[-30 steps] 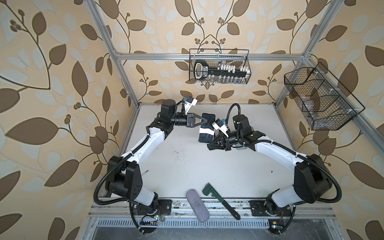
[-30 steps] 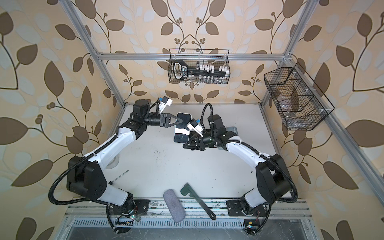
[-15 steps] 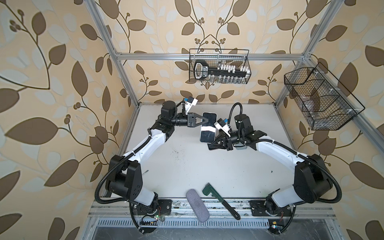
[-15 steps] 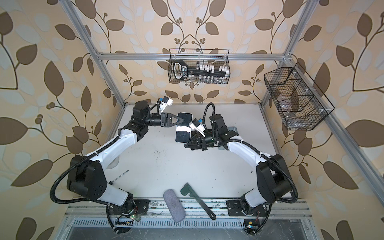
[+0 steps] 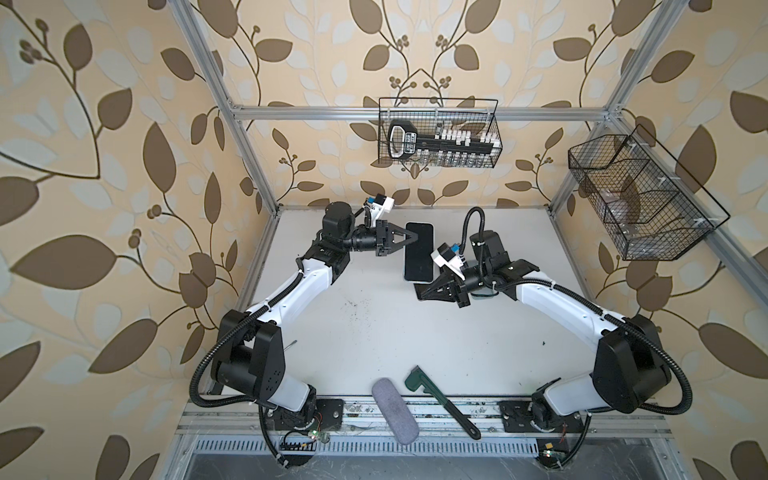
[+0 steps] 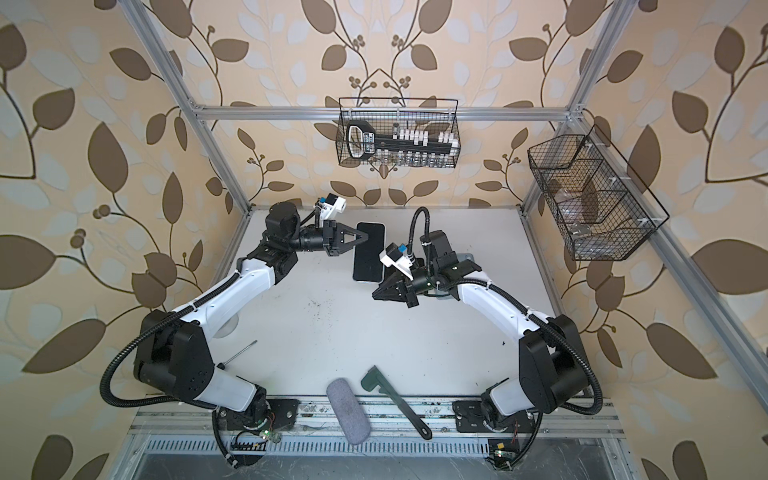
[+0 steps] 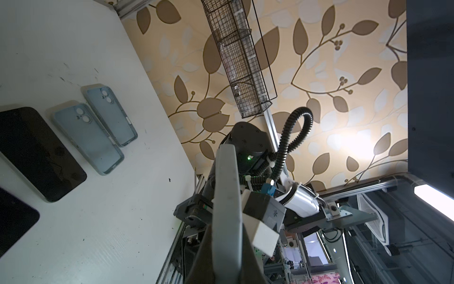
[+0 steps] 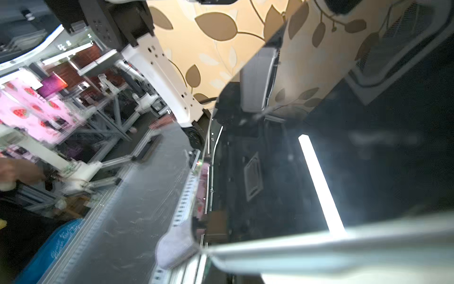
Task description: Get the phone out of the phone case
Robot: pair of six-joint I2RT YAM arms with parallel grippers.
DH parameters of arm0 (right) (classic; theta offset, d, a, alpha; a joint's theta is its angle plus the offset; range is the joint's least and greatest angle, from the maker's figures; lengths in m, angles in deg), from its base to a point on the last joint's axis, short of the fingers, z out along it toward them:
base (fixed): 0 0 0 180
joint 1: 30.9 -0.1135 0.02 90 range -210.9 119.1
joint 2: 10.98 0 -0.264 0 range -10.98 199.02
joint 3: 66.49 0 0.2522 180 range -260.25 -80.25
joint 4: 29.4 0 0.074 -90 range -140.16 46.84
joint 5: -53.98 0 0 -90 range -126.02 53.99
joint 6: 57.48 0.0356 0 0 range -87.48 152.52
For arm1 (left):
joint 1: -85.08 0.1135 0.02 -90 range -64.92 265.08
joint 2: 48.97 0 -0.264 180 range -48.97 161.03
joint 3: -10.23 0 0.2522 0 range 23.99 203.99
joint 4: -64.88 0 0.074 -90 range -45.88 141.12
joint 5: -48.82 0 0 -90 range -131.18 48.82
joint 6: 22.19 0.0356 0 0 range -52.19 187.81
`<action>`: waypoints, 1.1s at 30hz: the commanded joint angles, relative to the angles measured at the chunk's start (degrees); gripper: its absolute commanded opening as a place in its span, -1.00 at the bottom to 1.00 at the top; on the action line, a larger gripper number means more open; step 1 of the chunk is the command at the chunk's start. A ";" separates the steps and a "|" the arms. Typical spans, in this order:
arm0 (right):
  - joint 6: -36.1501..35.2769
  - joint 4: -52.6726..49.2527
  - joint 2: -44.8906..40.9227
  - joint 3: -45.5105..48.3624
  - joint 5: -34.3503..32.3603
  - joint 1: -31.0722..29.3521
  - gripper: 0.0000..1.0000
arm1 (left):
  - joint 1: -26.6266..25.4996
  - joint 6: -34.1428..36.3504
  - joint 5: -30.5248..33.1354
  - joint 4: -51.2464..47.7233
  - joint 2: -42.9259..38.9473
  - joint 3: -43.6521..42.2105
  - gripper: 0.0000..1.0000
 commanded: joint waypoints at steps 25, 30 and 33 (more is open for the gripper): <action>15.42 9.57 -10.03 6.39 -14.24 0.98 0.05 | 0.21 -6.10 15.57 11.31 -6.34 -4.85 -1.00; 26.95 18.35 -13.77 9.59 -20.16 0.43 0.60 | 0.16 -7.06 24.53 11.87 -11.99 -9.94 -1.00; 37.89 26.46 -15.70 12.78 -24.20 0.92 0.77 | -0.17 -9.07 31.07 12.25 -16.27 -13.97 -1.00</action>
